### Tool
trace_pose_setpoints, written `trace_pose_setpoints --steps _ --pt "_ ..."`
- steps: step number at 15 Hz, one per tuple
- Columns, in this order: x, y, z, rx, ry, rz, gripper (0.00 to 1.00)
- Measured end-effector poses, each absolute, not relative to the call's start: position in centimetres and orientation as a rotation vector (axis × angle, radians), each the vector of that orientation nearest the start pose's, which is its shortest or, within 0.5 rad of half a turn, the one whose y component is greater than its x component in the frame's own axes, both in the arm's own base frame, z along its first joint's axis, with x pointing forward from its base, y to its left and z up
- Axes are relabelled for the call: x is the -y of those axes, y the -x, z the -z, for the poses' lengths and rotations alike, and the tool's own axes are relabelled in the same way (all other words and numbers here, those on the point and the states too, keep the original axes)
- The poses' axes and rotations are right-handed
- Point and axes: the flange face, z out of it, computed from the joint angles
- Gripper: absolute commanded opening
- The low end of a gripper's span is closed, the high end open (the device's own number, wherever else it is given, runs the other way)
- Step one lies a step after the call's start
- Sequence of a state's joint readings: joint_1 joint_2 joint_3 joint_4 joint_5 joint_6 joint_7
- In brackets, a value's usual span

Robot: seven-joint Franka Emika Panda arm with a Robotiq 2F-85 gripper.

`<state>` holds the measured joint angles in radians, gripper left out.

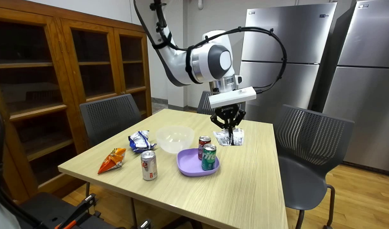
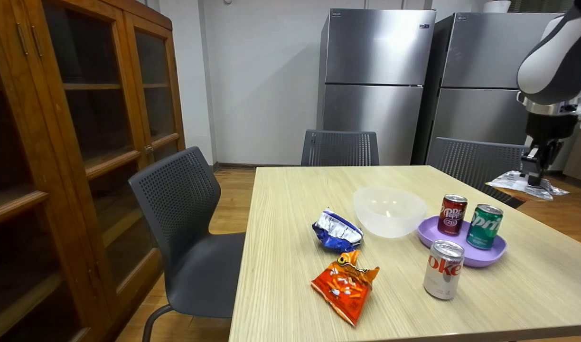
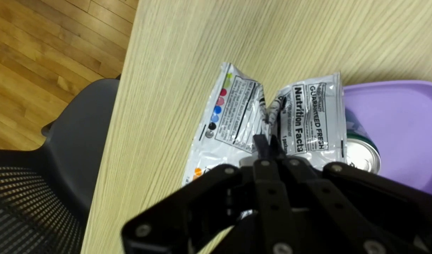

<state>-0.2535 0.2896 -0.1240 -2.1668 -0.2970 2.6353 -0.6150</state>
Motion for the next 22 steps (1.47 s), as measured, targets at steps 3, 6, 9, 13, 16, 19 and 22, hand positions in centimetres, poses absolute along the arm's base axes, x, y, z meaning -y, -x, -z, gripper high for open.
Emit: trace_pose_setpoints --steps 3,6,9,13,16,19,22 --pt "18.4 -55.2 -28.5 0.835 3.269 0.156 0.00" --pt "15.7 -56.1 -29.1 0.888 3.241 0.191 0.00" --pt "12.4 -56.9 -29.4 0.975 3.207 0.216 0.00" --pt "6.9 -57.8 -29.5 1.075 3.156 0.245 0.00" --pt "2.5 -58.1 -29.5 1.106 3.128 0.267 0.00" --pt "-1.3 -58.2 -29.5 1.108 3.114 0.284 0.00" --pt "-4.1 -58.0 -28.9 1.091 3.115 0.284 0.00"
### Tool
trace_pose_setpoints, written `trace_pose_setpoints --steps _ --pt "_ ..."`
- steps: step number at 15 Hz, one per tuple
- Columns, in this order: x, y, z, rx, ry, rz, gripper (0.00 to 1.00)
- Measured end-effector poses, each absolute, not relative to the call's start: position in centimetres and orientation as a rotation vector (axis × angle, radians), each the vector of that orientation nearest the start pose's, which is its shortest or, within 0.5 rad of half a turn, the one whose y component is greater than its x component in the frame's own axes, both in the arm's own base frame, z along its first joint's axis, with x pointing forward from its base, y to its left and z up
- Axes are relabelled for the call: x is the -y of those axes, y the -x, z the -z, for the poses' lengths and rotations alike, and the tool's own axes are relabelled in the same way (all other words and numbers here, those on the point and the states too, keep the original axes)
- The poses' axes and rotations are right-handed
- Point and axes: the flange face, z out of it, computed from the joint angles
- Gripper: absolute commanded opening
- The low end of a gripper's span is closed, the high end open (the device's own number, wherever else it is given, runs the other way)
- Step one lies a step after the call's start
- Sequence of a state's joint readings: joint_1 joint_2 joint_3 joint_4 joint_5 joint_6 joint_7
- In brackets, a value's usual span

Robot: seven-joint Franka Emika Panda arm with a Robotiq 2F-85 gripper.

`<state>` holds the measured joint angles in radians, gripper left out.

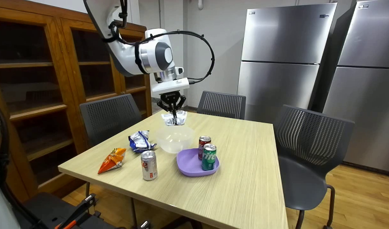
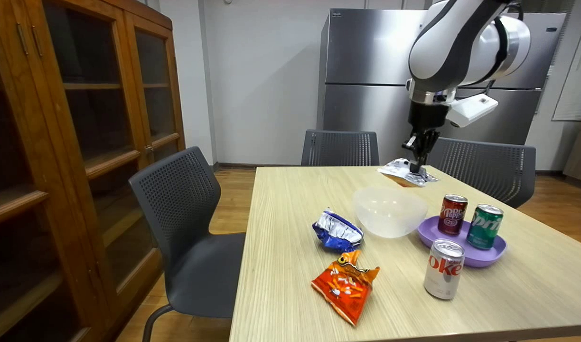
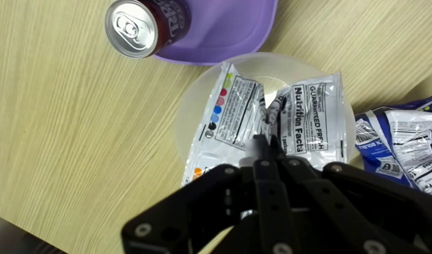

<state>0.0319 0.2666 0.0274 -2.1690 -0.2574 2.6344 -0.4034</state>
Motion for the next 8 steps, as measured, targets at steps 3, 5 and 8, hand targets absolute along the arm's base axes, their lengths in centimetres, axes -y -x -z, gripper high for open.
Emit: trace_pose_setpoints --steps 3,5,8 --pt "-5.5 -57.9 -27.9 1.062 3.126 0.261 0.00" --pt "-6.0 -58.0 -26.8 1.035 3.139 0.236 0.00" --pt "-6.3 -58.5 -24.9 0.991 3.162 0.190 0.00"
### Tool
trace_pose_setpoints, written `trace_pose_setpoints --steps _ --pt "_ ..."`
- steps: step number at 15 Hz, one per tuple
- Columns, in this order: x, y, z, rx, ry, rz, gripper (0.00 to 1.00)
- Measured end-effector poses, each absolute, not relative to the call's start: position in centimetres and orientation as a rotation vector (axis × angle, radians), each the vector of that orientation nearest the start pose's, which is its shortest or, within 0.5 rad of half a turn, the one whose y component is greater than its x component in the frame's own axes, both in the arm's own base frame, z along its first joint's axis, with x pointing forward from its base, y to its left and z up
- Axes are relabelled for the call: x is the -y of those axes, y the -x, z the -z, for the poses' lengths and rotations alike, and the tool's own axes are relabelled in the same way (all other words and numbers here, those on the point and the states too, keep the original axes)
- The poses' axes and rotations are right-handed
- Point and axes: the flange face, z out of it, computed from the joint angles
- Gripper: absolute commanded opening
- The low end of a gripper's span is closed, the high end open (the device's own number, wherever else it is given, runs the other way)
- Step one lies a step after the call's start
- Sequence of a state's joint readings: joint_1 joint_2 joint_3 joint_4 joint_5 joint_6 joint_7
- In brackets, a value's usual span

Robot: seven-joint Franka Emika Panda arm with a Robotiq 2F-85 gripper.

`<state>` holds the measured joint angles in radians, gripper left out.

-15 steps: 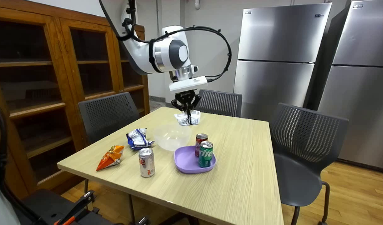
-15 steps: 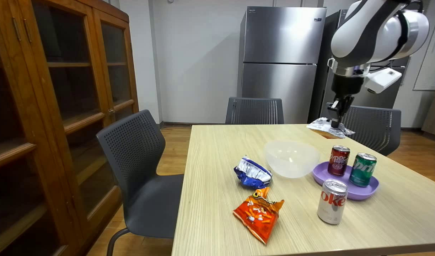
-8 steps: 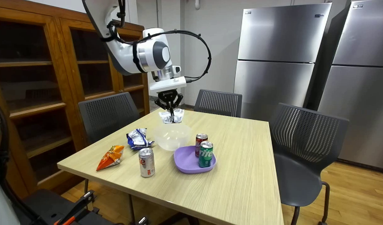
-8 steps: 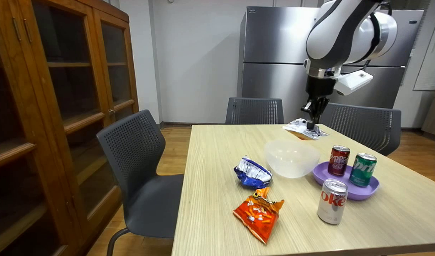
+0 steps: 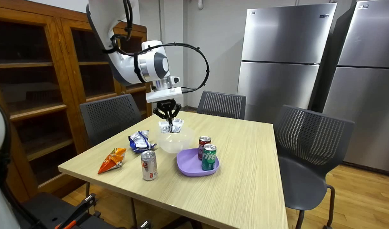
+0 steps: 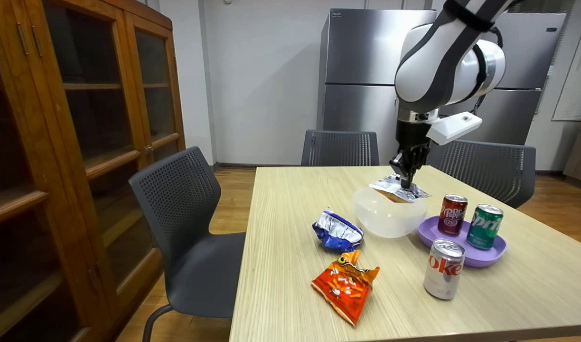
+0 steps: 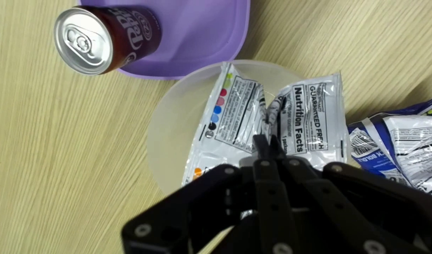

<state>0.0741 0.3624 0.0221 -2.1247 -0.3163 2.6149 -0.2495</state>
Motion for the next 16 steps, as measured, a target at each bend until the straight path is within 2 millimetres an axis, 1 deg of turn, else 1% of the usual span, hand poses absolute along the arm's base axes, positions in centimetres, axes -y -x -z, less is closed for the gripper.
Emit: trace_pose_setpoints --steps 4,11,16 --pt "-6.7 -59.8 -22.6 0.944 3.181 0.131 0.00" --pt "-7.5 -63.0 -19.3 0.889 3.210 0.050 0.00" --pt "-7.7 -64.8 -16.5 0.868 3.224 -0.026 0.00"
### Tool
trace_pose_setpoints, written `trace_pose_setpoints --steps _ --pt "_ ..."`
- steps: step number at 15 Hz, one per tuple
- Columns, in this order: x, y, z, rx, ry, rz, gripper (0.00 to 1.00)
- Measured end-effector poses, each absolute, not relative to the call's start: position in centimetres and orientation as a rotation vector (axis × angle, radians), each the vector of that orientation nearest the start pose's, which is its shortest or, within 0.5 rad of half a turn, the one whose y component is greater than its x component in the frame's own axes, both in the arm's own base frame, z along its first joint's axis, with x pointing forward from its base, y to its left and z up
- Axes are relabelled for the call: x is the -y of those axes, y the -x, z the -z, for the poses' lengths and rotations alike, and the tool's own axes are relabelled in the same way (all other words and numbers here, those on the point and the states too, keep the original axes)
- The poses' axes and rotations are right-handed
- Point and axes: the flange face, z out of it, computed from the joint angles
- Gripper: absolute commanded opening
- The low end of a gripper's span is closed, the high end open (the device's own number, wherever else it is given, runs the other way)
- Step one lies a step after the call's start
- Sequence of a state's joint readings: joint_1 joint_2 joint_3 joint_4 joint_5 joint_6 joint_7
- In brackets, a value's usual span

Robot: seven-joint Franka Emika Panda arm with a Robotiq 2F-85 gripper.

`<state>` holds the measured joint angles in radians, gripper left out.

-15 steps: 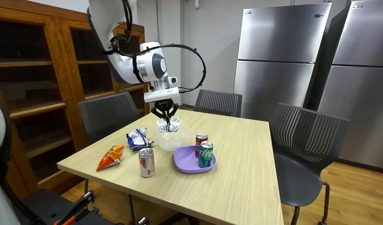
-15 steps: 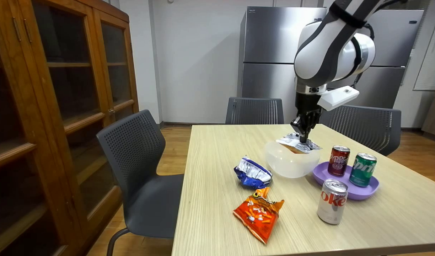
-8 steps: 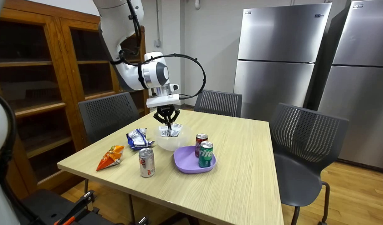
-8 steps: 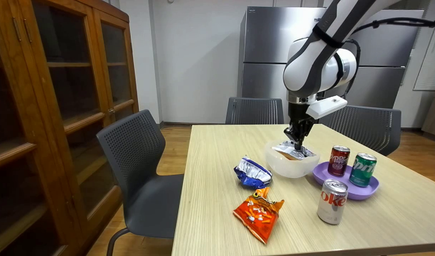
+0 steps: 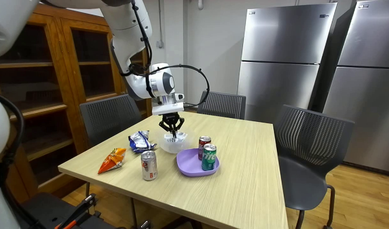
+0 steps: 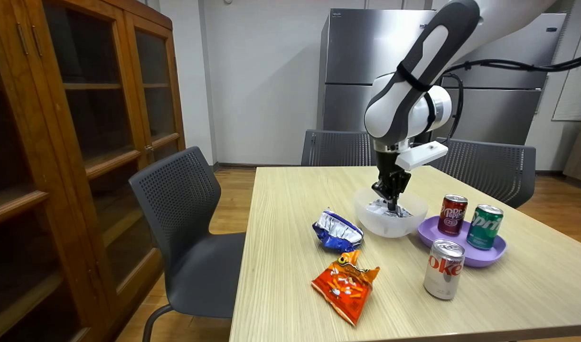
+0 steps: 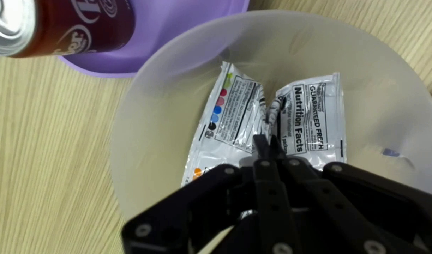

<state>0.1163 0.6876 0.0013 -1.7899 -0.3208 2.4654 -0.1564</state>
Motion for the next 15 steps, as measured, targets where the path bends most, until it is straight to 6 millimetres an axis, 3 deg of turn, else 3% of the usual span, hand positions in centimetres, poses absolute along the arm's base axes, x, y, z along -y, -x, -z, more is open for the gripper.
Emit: trace_pose_setpoints --steps 6,7,9,15 --pt "-7.7 -65.9 -14.8 0.860 3.231 -0.078 0.00" --pt "-7.6 -66.0 -14.7 0.859 3.232 -0.084 0.26" --pt "-7.6 -66.0 -14.4 0.858 3.232 -0.095 0.34" --pt "-7.8 -66.2 -14.9 0.853 3.235 -0.084 0.78"
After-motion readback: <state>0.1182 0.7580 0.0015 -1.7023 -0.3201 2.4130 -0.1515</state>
